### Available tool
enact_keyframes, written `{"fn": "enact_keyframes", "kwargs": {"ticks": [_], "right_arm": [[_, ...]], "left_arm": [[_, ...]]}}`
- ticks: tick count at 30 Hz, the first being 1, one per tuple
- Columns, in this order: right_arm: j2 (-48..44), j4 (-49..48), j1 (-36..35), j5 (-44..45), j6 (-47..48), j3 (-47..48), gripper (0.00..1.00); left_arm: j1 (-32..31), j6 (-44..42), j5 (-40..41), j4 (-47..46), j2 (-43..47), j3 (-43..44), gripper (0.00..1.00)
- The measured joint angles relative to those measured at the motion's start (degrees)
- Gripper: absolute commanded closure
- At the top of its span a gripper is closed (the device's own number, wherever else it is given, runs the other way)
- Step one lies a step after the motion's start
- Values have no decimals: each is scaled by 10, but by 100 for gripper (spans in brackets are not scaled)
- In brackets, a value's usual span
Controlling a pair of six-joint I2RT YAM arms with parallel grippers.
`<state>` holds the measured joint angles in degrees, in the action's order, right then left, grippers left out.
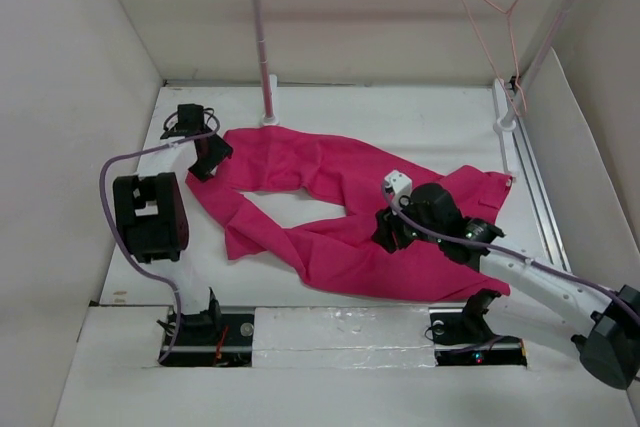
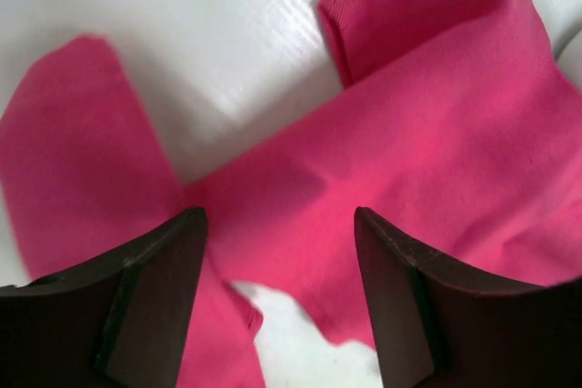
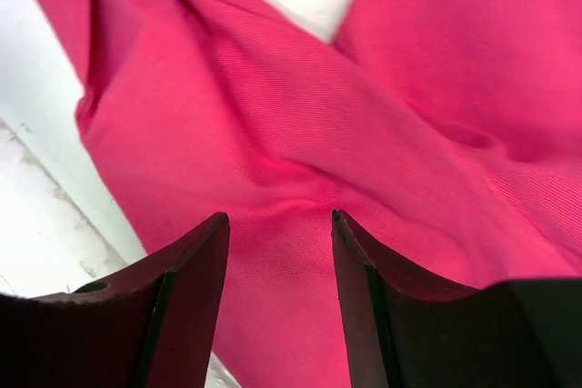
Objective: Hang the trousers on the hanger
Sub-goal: Fold the trousers
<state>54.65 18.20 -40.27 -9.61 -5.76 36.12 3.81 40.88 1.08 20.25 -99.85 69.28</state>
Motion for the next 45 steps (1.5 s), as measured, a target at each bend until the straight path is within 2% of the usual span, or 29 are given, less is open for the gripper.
{"fn": "enact_keyframes", "kwargs": {"ticks": [5,8,9,16,20,22,23,24,27,31,35,36,37,39,40,43,44,45], "right_arm": [[40,-38,-62,13,-29,-4,47],[69,-53,-96,27,-42,-2,47],[79,-56,-106,33,-46,-1,47],[110,-65,-135,56,-58,15,47],[125,-71,-135,66,-54,22,47],[132,-72,-135,71,-47,22,46],[134,-72,-135,73,-41,22,46],[137,-72,-135,73,-41,22,46],[145,-71,-135,73,-30,25,46],[153,-71,-135,73,-19,30,46],[162,-70,-135,73,-11,41,50],[165,-70,-135,72,-9,45,57],[167,-69,-135,72,-6,48,78],[170,-69,-135,70,-3,54,96],[171,-68,-135,70,-3,55,100],[170,-66,-135,71,-3,55,98],[168,-65,-135,73,-3,55,92],[166,-65,-135,76,-4,54,81]], "left_arm": [[-9,-27,-4,-12,-65,29,50],[-11,-37,-1,-14,-88,30,66],[-11,-37,-1,-14,-88,30,99],[-12,-45,25,1,-86,44,100],[-20,-60,76,39,3,44,100],[-31,-73,108,48,69,51,80],[-40,-79,127,52,97,62,48],[-50,-82,140,52,121,76,47],[-91,-96,190,52,135,108,30],[-115,-113,218,61,88,91,28],[-89,-119,213,75,56,31,31],[-69,-118,199,77,56,21,32],[-43,-116,181,77,56,16,33],[19,-108,146,64,55,16,34],[46,-103,134,54,54,17,34],[90,-94,111,44,33,40,35],[89,-93,103,42,18,56,36],[83,-91,92,39,-3,74,38]]}}
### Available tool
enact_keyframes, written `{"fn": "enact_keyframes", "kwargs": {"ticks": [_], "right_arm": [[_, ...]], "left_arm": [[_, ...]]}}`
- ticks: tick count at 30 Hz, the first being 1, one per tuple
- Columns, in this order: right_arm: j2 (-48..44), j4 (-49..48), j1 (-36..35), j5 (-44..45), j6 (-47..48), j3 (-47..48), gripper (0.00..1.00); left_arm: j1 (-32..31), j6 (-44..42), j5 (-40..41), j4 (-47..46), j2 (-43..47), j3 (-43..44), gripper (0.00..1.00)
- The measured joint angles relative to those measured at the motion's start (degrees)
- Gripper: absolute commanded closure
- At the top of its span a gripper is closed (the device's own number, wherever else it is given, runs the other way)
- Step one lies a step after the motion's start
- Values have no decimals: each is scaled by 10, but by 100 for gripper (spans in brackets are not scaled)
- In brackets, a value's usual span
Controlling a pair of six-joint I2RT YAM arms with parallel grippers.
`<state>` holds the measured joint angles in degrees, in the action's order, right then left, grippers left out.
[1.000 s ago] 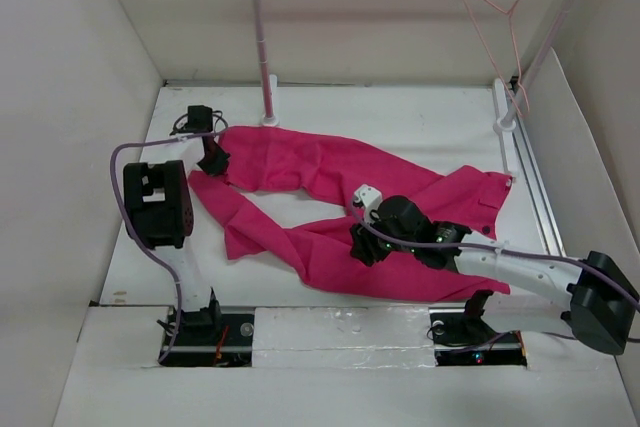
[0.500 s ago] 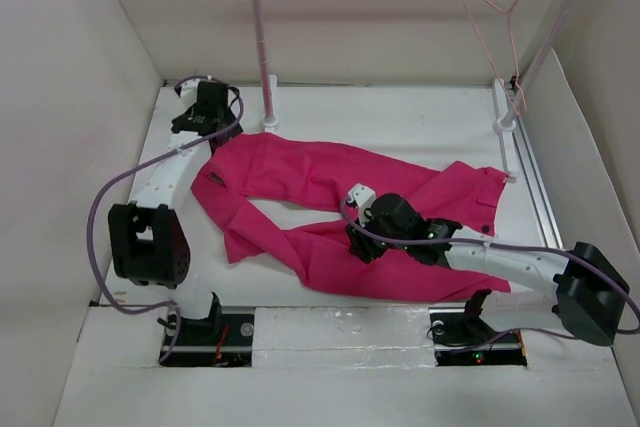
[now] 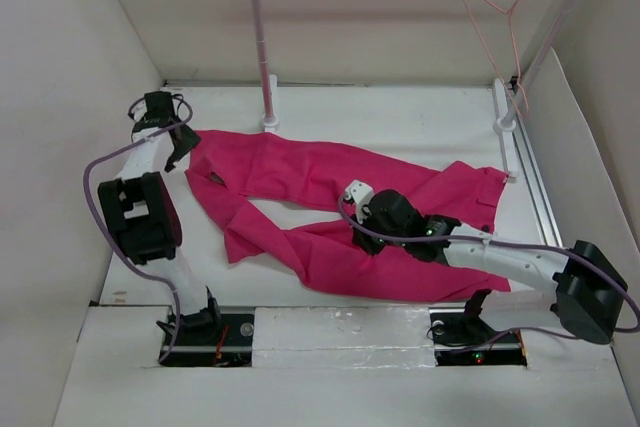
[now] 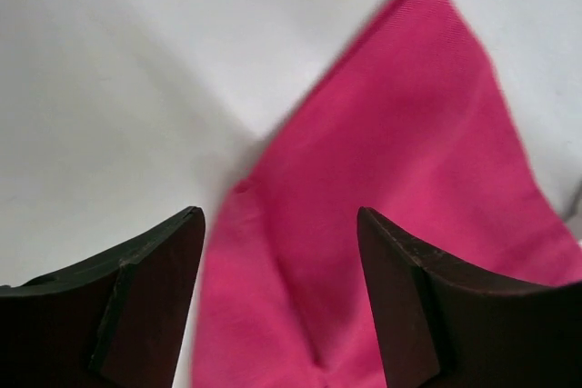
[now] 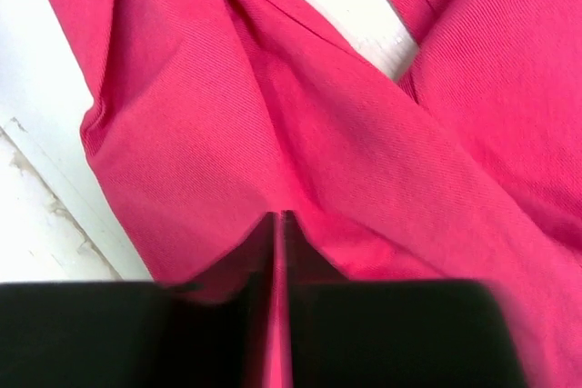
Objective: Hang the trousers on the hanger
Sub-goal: Fold the trousers
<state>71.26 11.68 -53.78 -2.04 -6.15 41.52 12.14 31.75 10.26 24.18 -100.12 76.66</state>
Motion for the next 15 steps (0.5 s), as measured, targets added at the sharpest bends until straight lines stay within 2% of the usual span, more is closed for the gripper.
{"fn": "enact_keyframes", "kwargs": {"ticks": [3,4,6,9,14,15], "right_arm": [[-16,8,1,21,-5,-7,62],[-26,11,4,32,-9,-13,49],[-50,24,19,46,-16,-25,37],[-92,48,93,62,-24,-40,29],[-131,63,311,72,-20,-41,21],[-131,63,355,75,-17,-41,19]], "left_arm": [[-18,1,-35,-7,-72,59,38],[-24,2,-45,-10,-97,76,38],[-34,2,-60,-14,-141,97,37],[-43,-1,-65,-6,-188,111,37],[-41,-3,-67,-9,-202,139,41],[-41,-6,-63,-9,-206,139,46]]}}
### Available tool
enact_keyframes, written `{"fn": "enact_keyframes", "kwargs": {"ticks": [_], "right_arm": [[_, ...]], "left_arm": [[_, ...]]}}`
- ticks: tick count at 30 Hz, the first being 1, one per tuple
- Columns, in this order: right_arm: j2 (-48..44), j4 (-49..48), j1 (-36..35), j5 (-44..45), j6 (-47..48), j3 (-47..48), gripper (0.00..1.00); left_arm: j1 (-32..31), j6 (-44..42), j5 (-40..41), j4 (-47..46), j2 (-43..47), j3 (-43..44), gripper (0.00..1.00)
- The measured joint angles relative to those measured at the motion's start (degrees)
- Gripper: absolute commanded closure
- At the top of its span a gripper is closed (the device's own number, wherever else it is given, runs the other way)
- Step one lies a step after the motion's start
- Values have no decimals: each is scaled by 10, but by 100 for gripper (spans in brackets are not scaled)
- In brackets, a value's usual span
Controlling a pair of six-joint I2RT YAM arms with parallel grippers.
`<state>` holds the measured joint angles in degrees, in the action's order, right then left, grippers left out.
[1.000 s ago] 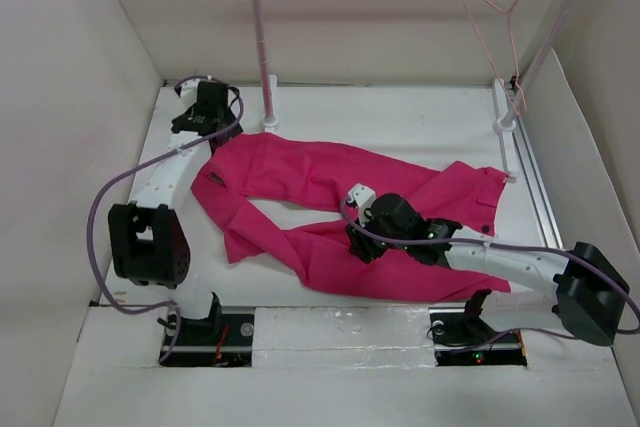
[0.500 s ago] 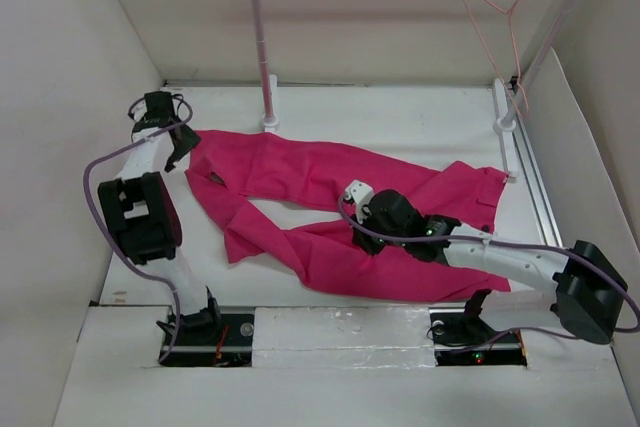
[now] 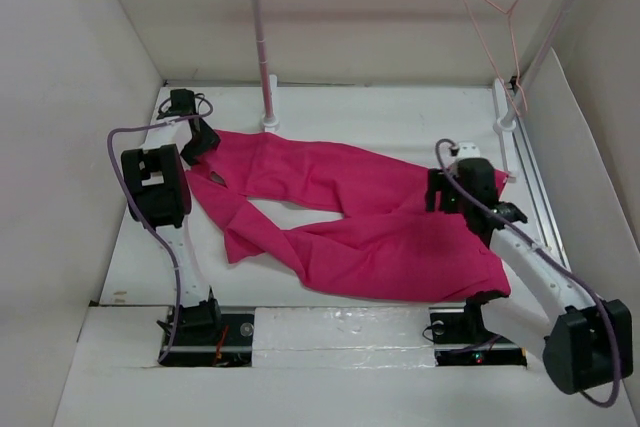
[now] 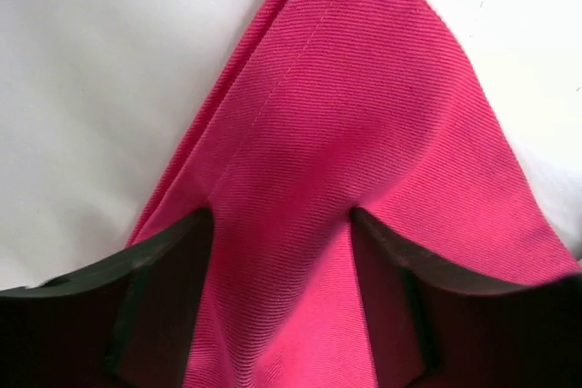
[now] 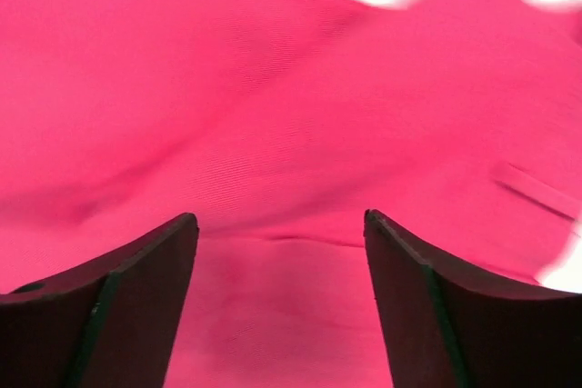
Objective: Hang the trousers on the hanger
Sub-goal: Fold the trousers
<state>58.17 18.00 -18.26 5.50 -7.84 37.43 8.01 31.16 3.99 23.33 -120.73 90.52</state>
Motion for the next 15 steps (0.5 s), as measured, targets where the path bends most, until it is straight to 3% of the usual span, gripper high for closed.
{"fn": "enact_keyframes", "kwargs": {"ticks": [2,6,9,11,15], "right_arm": [[6,0,92,-5,6,0,18],[49,-16,275,-49,22,0,16],[119,-38,406,-106,39,7,15],[178,-51,461,-139,55,17,15],[279,-85,483,-219,79,50,16]], "left_arm": [[0,-1,1,-3,0,-1,52],[0,-3,9,-12,0,-10,84],[2,1,5,-21,0,-16,100],[3,7,-1,-27,1,-17,100],[3,15,-2,-39,4,-25,100]]}}
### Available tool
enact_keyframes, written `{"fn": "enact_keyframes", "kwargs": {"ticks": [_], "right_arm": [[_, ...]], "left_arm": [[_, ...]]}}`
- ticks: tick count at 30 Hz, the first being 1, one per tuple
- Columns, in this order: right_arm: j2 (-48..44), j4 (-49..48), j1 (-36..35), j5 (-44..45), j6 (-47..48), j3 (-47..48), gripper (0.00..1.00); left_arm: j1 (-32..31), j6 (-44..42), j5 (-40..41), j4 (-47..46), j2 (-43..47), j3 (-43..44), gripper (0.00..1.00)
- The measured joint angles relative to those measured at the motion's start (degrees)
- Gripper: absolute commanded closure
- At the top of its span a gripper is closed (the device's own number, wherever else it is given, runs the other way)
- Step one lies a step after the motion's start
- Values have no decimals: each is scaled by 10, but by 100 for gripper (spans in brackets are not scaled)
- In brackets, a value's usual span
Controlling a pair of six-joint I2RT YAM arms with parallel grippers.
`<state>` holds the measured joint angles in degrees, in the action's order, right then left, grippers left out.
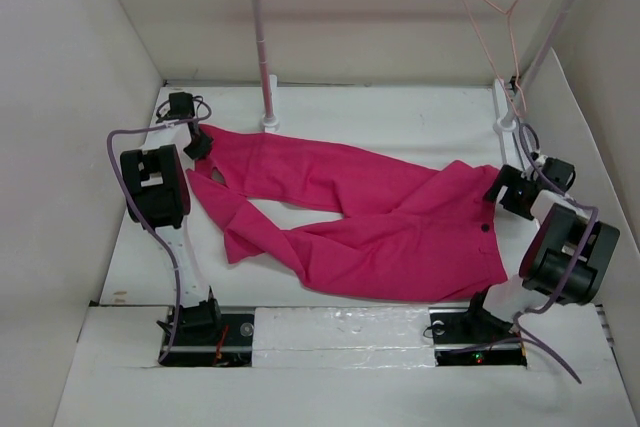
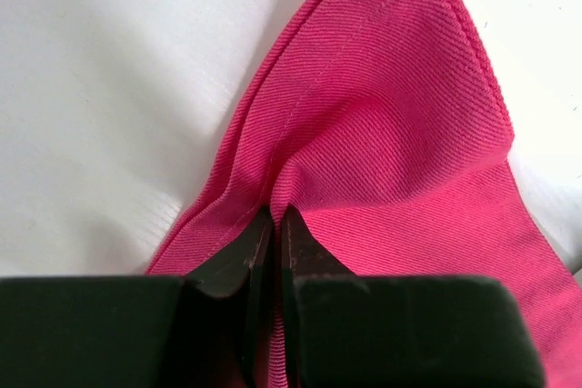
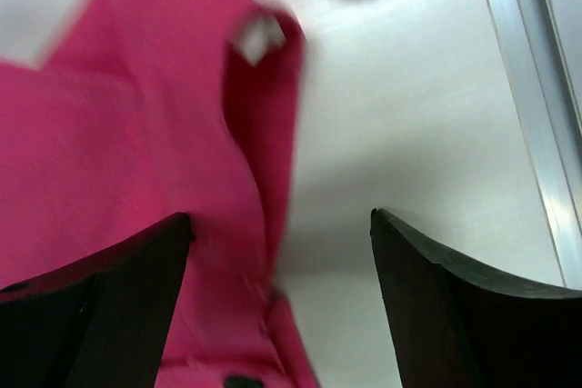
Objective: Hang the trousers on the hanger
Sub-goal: Fold the trousers
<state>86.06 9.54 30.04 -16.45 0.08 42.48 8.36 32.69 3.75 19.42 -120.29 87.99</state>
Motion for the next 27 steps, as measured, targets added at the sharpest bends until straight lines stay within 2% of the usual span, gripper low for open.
{"fn": "enact_keyframes", "kwargs": {"ticks": [1,2,4,5,6,11,19,20,21,23,25,27], "right_arm": [[11,-20,1,-17,0,6,19],[21,-38,2,-31,-3,10,40],[44,-68,3,-61,-10,9,66],[54,-77,3,-71,-18,9,91],[60,-88,3,-78,-24,8,100],[49,-111,3,-86,-53,10,100],[9,-63,3,-6,-91,91,100],[13,-51,2,1,-94,108,87],[21,-38,2,10,-98,128,67],[43,-23,2,38,-99,171,33],[64,-10,0,58,-91,210,29],[70,-3,-12,67,-82,229,29]], "left_arm": [[0,2,2,-2,0,-1,100],[0,6,3,-2,2,-2,100],[0,10,11,0,4,-3,100],[0,11,15,2,6,-3,100],[-1,13,22,6,10,-4,100],[-2,23,68,16,74,-33,100],[-3,36,155,3,234,-69,100],[-3,34,160,-1,240,-70,93],[-4,28,160,-8,241,-70,80],[-3,12,160,-13,222,-59,59],[-3,5,153,0,179,-23,57],[-1,-1,141,10,113,19,46]]}}
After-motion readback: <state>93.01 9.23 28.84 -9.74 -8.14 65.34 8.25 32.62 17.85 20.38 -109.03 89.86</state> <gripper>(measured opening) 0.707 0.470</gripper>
